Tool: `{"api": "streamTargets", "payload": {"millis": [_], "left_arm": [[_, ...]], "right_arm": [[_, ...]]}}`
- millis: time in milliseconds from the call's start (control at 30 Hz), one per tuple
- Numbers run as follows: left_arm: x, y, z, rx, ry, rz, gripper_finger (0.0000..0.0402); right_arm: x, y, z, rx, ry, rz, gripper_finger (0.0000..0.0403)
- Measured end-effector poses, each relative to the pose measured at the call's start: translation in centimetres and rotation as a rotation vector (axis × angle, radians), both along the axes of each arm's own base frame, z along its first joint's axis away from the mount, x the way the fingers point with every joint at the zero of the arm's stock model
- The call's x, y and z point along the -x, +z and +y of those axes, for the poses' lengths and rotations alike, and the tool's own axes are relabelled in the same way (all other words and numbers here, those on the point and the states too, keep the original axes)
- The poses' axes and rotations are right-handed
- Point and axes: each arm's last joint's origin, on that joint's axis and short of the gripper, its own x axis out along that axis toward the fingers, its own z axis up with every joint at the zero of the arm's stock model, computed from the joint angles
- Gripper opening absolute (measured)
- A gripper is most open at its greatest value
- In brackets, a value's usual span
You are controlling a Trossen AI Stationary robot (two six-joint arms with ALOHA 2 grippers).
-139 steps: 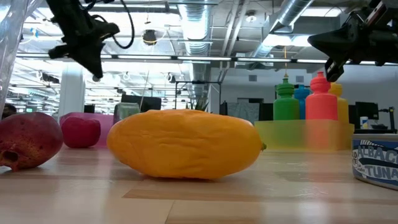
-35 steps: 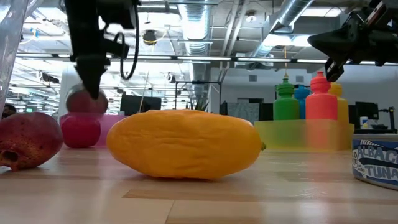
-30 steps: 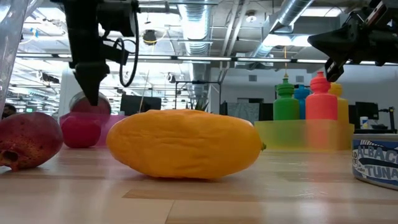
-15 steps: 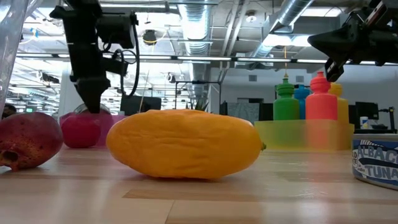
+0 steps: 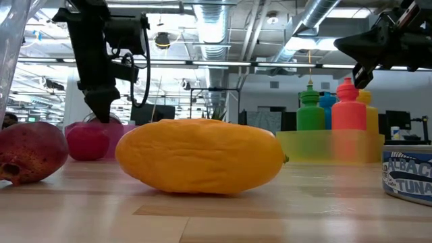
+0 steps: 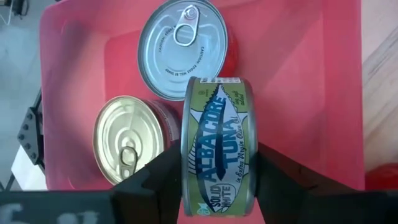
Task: Pick & Place Food Item
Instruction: Put the green tuna can into the pink bin, then put the blue tuna can into the pink bin
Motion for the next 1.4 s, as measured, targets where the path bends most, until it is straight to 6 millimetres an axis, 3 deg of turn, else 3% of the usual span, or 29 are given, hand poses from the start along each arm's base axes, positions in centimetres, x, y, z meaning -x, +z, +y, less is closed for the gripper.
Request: {"api": "streamTargets", "payload": {"millis": [233, 533, 967, 1067, 1267, 1400], "left_arm": [[0.0, -0.1, -0.1, 0.036, -0.007, -0.003, 0.0213], [-0.3, 0.0, -0.6, 0.244, -0.076, -0.022, 0.0303], [-2.8, 4.4, -0.1, 0.318, -0.103, -0.220, 0.0300], [-4.4, 6.3, 0.1, 0.344, -0.185, -0.371, 0.0292], [-9.2, 10.7, -1.5, 0.248, -0.502, -0.903, 0.0293], [-11.8, 11.0, -3.6, 0.208, -0.625, -1.074, 0.0311]], "right_arm": [[0.0, 0.0, 0.0, 0.000, 0.000, 0.000, 0.0000], [0.0, 0.0, 0.0, 0.000, 0.000, 0.000, 0.0000], [0.0, 0.0, 0.0, 0.000, 0.000, 0.000, 0.0000], [0.0, 0.0, 0.0, 0.000, 0.000, 0.000, 0.0000], [0.0, 0.0, 0.0, 0.000, 0.000, 0.000, 0.0000], [0.0, 0.0, 0.0, 0.000, 0.000, 0.000, 0.0000]]}}
